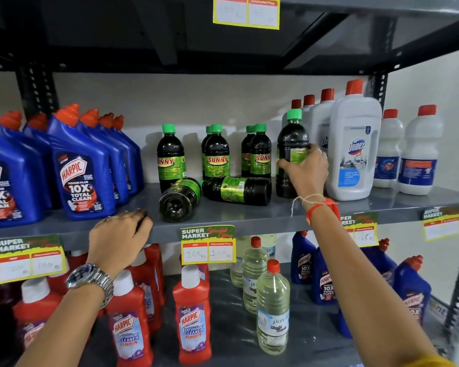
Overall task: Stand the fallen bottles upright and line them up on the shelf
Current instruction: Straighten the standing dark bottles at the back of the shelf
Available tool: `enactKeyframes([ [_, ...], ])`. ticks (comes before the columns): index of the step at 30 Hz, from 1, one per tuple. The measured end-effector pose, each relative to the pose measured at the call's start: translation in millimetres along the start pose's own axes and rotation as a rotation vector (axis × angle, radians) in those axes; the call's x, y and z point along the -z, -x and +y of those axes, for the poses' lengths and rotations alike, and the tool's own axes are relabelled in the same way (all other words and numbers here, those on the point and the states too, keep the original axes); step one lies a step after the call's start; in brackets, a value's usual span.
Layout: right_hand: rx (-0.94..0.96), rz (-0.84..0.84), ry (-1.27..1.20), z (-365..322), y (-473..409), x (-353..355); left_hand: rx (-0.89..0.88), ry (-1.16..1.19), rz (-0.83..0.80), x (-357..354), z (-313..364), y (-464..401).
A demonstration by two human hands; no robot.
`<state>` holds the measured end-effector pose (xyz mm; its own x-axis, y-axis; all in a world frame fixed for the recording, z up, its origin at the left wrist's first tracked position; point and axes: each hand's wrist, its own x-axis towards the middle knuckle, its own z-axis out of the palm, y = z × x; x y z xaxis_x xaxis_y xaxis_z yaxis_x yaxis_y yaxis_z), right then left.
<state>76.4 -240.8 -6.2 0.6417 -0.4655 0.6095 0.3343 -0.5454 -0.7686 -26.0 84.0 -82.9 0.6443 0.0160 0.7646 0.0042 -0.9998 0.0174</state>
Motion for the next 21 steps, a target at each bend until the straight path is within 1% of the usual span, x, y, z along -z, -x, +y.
enactKeyframes([
  [4,0.044,0.017,-0.007,13,18,-3,-0.003,-0.007,-0.004,-1,-1,1],
  [7,0.069,0.046,0.001,15,21,-3,-0.01,-0.018,0.006,-2,-1,0],
  [11,0.079,0.043,0.001,16,22,-2,-0.003,-0.019,0.013,-4,-1,0],
  [13,0.072,0.079,0.077,14,24,-2,-0.001,-0.017,0.026,-5,-2,1],
  [17,0.046,0.132,0.317,9,29,-5,-0.029,-0.017,0.037,-6,-2,1],
  [19,0.042,0.135,0.352,9,29,-4,-0.026,-0.007,0.033,-4,-1,2],
  [21,0.049,0.111,0.317,12,25,-4,-0.005,-0.003,0.03,-4,-1,2],
])
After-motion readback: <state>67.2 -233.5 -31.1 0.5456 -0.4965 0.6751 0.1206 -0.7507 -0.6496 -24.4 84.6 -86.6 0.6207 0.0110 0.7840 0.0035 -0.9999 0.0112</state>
